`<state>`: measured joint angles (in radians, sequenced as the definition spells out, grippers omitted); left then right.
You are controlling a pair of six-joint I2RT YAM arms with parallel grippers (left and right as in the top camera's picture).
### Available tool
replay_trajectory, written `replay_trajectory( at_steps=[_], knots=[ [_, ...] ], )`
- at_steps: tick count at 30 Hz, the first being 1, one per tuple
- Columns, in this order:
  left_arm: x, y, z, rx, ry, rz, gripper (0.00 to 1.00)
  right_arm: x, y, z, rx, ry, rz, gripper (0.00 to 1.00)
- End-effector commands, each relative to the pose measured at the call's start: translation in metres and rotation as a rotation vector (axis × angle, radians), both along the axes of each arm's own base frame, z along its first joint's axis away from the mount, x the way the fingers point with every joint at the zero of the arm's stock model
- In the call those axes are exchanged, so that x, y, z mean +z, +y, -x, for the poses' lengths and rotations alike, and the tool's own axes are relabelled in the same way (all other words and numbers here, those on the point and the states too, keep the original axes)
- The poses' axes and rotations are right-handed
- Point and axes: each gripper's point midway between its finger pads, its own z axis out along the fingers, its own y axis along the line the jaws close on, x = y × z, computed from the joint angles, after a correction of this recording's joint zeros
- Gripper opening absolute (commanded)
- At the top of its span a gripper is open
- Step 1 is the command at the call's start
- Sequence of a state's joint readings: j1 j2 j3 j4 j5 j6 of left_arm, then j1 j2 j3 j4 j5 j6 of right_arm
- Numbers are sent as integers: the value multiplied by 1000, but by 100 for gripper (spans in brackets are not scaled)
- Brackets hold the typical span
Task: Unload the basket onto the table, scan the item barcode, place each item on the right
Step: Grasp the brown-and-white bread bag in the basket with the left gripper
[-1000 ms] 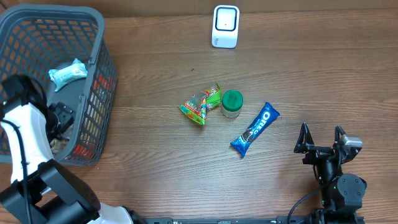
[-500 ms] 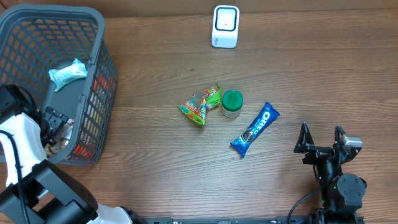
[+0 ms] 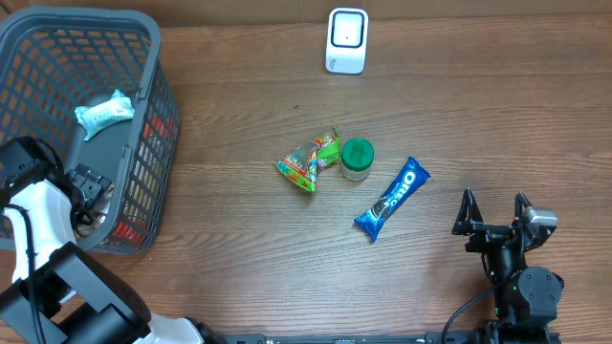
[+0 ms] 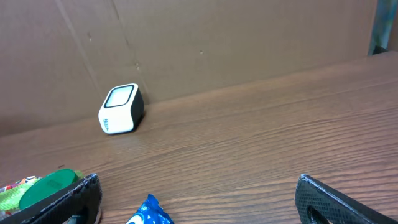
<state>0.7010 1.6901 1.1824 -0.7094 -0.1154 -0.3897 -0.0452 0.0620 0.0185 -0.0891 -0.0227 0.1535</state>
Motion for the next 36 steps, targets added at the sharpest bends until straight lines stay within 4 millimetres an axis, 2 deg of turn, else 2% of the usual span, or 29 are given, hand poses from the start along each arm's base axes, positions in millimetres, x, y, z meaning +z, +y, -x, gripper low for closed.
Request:
replay_trajectory(
  at_steps=[1, 9, 21, 29, 36],
  knots=[
    [-12, -1, 0, -13, 12, 28, 95, -3, 1, 0, 5, 3, -4, 100],
    [-45, -5, 4, -12, 80, 88, 94, -3, 1, 0, 5, 3, -4, 100],
    [-46, -4, 3, -13, 79, 86, 94, -3, 1, 0, 5, 3, -4, 100],
    [-46, -4, -1, -19, 72, 79, 78, -3, 1, 0, 5, 3, -4, 100],
    [-46, -9, -6, -37, 71, 77, 59, -3, 1, 0, 5, 3, -4, 100]
  ],
)
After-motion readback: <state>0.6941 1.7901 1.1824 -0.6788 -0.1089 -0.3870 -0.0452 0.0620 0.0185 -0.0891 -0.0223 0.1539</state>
